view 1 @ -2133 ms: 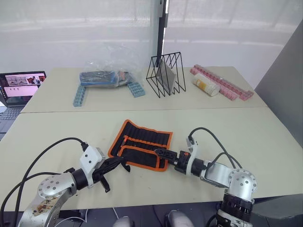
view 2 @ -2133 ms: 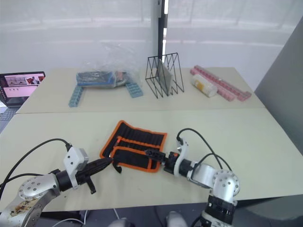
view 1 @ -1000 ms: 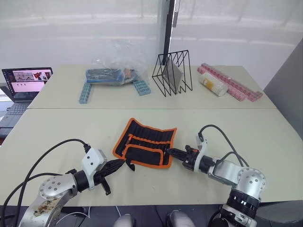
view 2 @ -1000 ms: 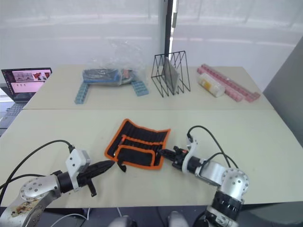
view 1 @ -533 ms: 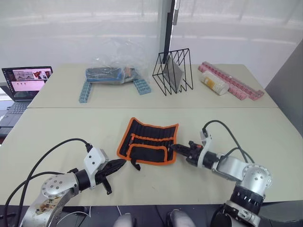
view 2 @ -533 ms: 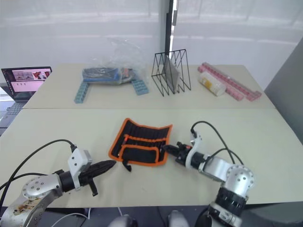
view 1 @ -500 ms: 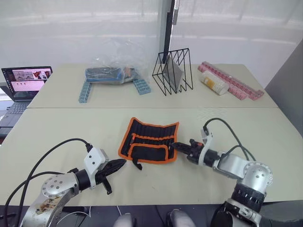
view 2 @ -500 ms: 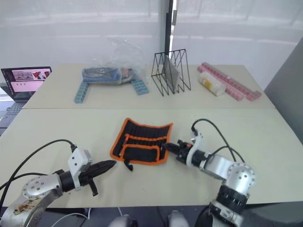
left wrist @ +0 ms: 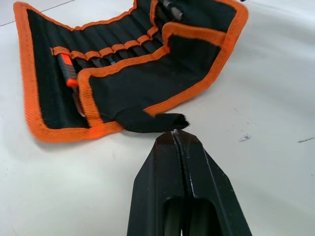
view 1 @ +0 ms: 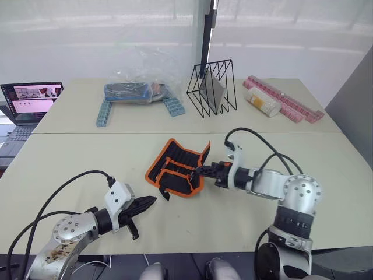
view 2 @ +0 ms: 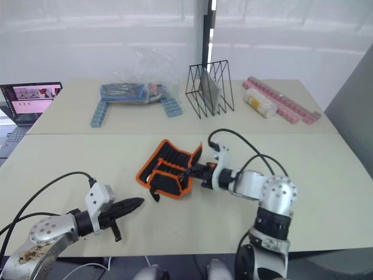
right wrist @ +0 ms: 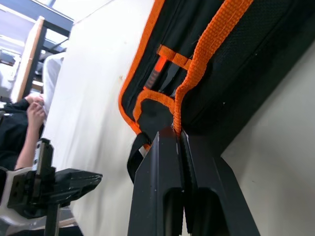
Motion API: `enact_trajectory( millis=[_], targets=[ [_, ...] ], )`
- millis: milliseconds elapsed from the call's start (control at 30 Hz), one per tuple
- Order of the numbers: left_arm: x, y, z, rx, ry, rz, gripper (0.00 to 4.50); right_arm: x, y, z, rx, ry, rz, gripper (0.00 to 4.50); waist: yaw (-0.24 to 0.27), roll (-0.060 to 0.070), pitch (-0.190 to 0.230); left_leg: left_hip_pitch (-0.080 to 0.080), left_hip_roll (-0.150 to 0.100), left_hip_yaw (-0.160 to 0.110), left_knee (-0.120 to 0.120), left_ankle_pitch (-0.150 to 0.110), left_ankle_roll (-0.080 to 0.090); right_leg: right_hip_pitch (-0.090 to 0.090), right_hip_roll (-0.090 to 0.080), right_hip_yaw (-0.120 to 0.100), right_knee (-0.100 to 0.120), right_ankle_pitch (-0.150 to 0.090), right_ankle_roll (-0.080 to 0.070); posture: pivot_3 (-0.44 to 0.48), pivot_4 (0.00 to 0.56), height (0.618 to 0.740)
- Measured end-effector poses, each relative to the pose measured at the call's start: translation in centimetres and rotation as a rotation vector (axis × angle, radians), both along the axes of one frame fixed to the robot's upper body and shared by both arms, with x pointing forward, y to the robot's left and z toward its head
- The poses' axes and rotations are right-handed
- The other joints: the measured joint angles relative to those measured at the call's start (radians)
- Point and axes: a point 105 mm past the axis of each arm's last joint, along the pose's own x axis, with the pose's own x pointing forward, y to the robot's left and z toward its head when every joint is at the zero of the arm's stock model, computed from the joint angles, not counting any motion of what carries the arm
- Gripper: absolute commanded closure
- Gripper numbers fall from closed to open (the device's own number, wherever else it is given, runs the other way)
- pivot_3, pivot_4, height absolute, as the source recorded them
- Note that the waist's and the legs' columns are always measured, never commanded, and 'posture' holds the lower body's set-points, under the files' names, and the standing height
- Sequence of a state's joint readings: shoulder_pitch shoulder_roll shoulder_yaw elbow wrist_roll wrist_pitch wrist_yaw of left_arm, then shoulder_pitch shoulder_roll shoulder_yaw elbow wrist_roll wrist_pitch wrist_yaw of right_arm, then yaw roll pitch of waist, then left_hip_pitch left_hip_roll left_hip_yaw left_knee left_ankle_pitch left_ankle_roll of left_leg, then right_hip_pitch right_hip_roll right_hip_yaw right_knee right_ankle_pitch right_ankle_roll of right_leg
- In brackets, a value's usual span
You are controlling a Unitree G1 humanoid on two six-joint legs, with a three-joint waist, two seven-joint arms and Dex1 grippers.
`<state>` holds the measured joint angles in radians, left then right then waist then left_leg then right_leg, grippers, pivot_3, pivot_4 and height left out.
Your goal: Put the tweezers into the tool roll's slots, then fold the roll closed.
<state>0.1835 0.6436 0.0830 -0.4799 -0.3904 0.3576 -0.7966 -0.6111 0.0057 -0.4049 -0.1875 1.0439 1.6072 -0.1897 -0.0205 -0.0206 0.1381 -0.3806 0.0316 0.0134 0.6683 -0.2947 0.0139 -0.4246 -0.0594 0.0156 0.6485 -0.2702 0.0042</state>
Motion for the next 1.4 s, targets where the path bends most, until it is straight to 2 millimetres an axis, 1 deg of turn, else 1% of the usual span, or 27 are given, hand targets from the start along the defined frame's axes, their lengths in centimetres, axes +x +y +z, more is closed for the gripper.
enact_trajectory(
  millis=[100, 267, 333, 500, 600, 833, 900, 1133, 1333, 1400],
  targets=[
    [-0.1, 0.1, -0.2, 0.002, 0.014, 0.004, 4.5, 0.1, 1.1, -0.4, -0.02, 0.017, -0.009, 4.48, 0.0, 0.0, 0.0, 0.0, 0.0, 0.0, 0.0, 0.0, 0.0, 0.0, 0.0, 0.0, 0.0, 0.0, 0.0, 0.0, 0.15, 0.725],
    [-0.3, 0.0, -0.4, 0.003, 0.025, 0.006, 4.5, 0.8, 2.1, -1.2, -0.062, 0.033, -0.04, 4.48, -0.001, 0.0, 0.0, 0.0, 0.0, 0.0, 0.0, 0.0, 0.0, 0.0, 0.0, 0.0, 0.0, 0.0, 0.001, 0.0, 0.15, 0.725],
    [-0.4, -0.1, -0.3, 0.003, 0.02, 0.002, 4.5, 1.1, 2.4, -1.8, -0.082, 0.044, -0.051, 4.48, -0.002, 0.0, 0.0, 0.0, 0.0, 0.0, 0.0, 0.0, -0.001, 0.0, 0.0, 0.0, 0.0, 0.0, 0.001, 0.0, 0.15, 0.725],
    [-0.5, 0.0, -0.5, 0.004, 0.028, 0.011, 4.5, 1.6, 2.8, -2.5, -0.096, 0.053, -0.068, 4.48, 0.001, 0.0, 0.0, 0.0, -0.001, 0.0, 0.001, 0.0, -0.001, 0.0, 0.0, -0.001, 0.0, 0.0, 0.001, 0.0, 0.15, 0.725],
    [-0.5, 0.0, -0.5, 0.004, 0.027, 0.015, 4.5, 1.8, 2.7, -2.7, -0.088, 0.057, -0.081, 3.61, 0.001, 0.0, 0.0, 0.0, -0.001, 0.0, 0.002, 0.0, -0.001, 0.001, 0.0, -0.001, 0.001, 0.001, 0.001, 0.0, 0.15, 0.725],
    [-0.5, 0.1, -0.4, 0.01, 0.026, 0.016, 4.5, 2.0, 2.6, -2.0, -0.012, 0.048, -0.082, 1.22, 0.007, 0.0, 0.0, 0.001, -0.001, -0.001, 0.005, 0.0, -0.001, 0.002, -0.001, -0.001, 0.001, 0.001, 0.001, 0.0, 0.15, 0.725],
    [-0.5, 0.1, -0.4, 0.013, 0.026, 0.015, 4.5, 2.1, 2.4, -1.8, 0.02, 0.052, -0.09, 1.22, 0.007, 0.0, 0.0, 0.0, -0.001, -0.001, 0.007, 0.0, -0.001, 0.003, -0.001, -0.001, 0.002, 0.001, 0.002, 0.0, 0.15, 0.725],
    [-0.5, 0.2, -0.4, 0.021, 0.024, 0.009, 4.5, 2.1, 2.1, -2.2, 0.094, 0.079, -0.108, 1.22, 0.006, 0.0, 0.0, 0.0, -0.001, -0.001, 0.009, 0.0, -0.001, 0.003, -0.001, -0.001, 0.003, 0.002, 0.003, 0.0, 0.15, 0.725],
    [-0.5, 0.1, -0.3, 0.024, 0.025, 0.002, 4.5, 1.3, 2.0, -3.3, 0.251, 0.108, -0.106, 1.22, 0.002, 0.0, -0.001, 0.001, -0.001, -0.001, 0.009, 0.0, 0.0, 0.003, 0.0, 0.0, 0.003, 0.002, 0.003, 0.0, 0.15, 0.725],
    [-0.5, 0.2, -0.3, 0.027, 0.028, 0.0, 4.5, 0.8, 2.3, -3.8, 0.286, 0.116, -0.092, 1.22, -0.003, 0.001, -0.001, 0.001, 0.0, -0.001, 0.009, 0.0, 0.0, 0.003, 0.0, 0.0, 0.003, 0.002, 0.003, 0.0, 0.15, 0.725]
  ],
)
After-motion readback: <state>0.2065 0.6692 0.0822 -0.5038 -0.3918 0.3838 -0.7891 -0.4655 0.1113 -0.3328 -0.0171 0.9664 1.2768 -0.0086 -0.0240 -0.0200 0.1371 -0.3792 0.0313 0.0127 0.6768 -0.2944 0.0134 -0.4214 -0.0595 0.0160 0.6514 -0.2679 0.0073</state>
